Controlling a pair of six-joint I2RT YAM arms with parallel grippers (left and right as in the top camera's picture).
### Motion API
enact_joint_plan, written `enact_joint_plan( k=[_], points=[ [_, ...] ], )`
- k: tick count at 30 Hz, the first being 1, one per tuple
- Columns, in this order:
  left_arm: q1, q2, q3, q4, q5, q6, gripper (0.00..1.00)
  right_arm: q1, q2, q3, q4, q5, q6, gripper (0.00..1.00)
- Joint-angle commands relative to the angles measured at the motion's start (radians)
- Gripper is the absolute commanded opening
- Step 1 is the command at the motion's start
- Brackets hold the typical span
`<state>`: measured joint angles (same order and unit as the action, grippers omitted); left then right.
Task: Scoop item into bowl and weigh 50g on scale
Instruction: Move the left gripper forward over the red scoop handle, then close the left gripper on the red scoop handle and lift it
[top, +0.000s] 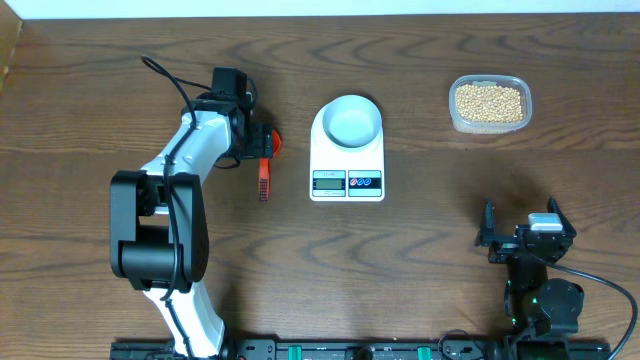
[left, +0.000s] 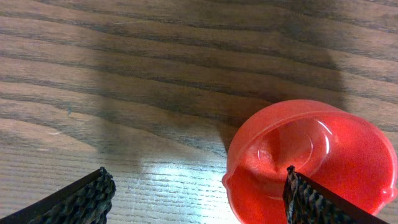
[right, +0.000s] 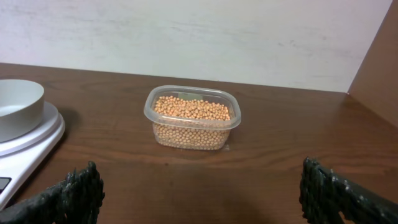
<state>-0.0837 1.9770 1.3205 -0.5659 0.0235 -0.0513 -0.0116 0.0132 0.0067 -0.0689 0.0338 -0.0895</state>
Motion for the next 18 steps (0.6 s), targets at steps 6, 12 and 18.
enact_joint_plan(
  k=[6, 12, 18],
  points=[
    [0.0, 0.005, 0.019, 0.011, -0.008, 0.006, 0.89, 0.009, 0.0, -0.001, -0.004, -0.003, -0.013, 0.99],
    [0.0, 0.023, 0.019, 0.01, -0.008, 0.005, 0.89, 0.009, 0.0, -0.001, -0.004, -0.003, -0.013, 0.99],
    [0.0, 0.042, 0.019, 0.011, -0.008, 0.006, 0.89, 0.009, 0.0, -0.001, -0.004, -0.003, -0.013, 0.99]
  ],
)
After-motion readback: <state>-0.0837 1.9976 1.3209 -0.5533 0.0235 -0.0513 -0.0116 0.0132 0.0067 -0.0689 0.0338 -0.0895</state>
